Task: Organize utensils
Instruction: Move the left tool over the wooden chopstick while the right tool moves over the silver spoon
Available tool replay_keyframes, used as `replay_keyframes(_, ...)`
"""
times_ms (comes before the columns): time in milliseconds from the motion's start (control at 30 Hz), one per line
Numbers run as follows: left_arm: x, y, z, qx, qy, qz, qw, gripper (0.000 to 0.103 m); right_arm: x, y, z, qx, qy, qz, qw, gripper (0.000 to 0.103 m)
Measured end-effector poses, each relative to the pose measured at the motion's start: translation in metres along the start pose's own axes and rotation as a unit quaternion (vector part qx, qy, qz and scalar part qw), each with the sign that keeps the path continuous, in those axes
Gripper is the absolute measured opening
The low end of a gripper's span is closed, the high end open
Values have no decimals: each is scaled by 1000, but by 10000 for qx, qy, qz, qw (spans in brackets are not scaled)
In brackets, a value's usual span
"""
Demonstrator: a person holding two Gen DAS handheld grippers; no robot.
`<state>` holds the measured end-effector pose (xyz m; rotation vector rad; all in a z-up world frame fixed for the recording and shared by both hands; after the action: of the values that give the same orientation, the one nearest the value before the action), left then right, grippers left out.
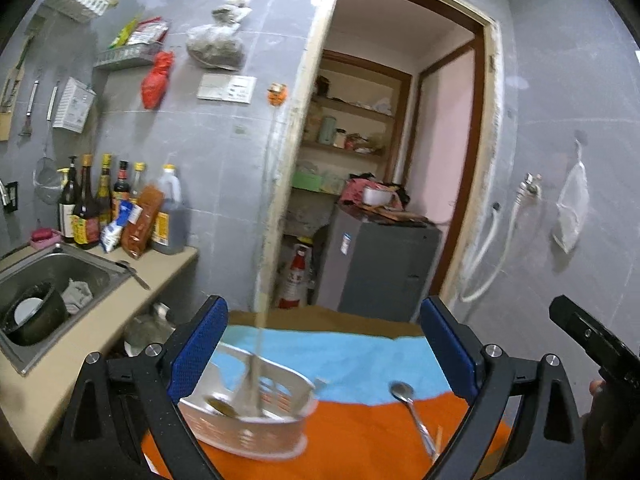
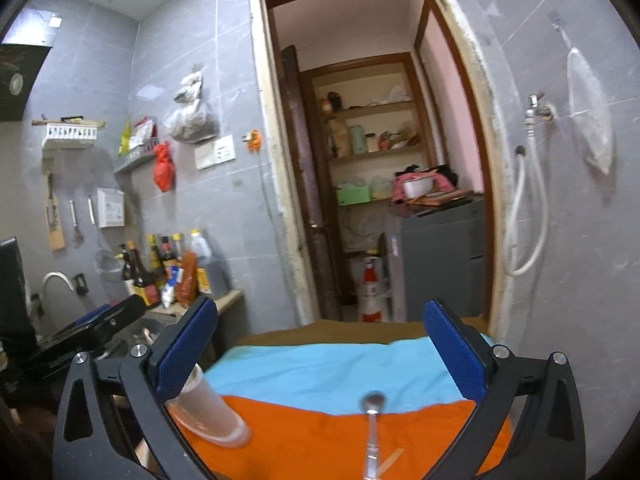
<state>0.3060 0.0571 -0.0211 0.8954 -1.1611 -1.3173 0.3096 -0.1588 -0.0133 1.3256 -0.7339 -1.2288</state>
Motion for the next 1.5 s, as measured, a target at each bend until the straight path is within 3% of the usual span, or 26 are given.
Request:
replay_keyframes(300, 64, -37, -20, -493, -387, -378, 9973, 94, 65, -28, 12, -369, -562, -216, 9975, 103)
replay_keyframes(500, 93, -69, -44, -943, -598, -523, 9924, 94, 113, -63, 6, -989, -803, -680, 9895, 103)
replay_keyframes(667, 107, -105, -66, -1558, -805, -556, 9829, 94, 138, -92, -7, -1574, -810, -1072, 9784, 103)
replay_keyframes(767, 114, -128, -76, -1980, -953, -690, 9731, 93, 146, -107, -13, -1873, -751, -1155, 9726, 95)
replay_keyframes(833, 118, -139, -81, -2201, -1054, -729, 9670, 90, 149, -117, -18, -2086, -702, -1145, 9687, 84)
replay_keyframes(967, 125, -162, -92, -2692, -1230, -792, 9519, 69, 152, -131, -28, -2429, -552, -1181, 9613, 75)
replay_keyframes(1300, 149, -213, -109, -3710, -1558, -1212, 9074, 27, 152, -139, -48, -2693, -295, -1136, 9559, 70)
replay_keyframes(1433, 148, -219, -112, -3743, -1445, -1356, 9059, 18, 151, -141, -56, -2778, -222, -1104, 9540, 69)
replay_keyframes(1500, 142, -219, -114, -3746, -1356, -1330, 9075, 5, 149, -142, -61, -2818, -202, -1102, 9529, 68)
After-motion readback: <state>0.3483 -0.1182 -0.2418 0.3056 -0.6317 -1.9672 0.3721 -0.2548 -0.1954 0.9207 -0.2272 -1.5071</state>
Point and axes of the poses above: each gripper's, at about its wrist camera, not at the fingertips, and z roughly against the way its jaws point, x to its right, y to its top, the point moved 6 cm from there along -z, roughly the way its jaws point, and after that the axes turned 5 degrees about -z, right-handed, at the moved point
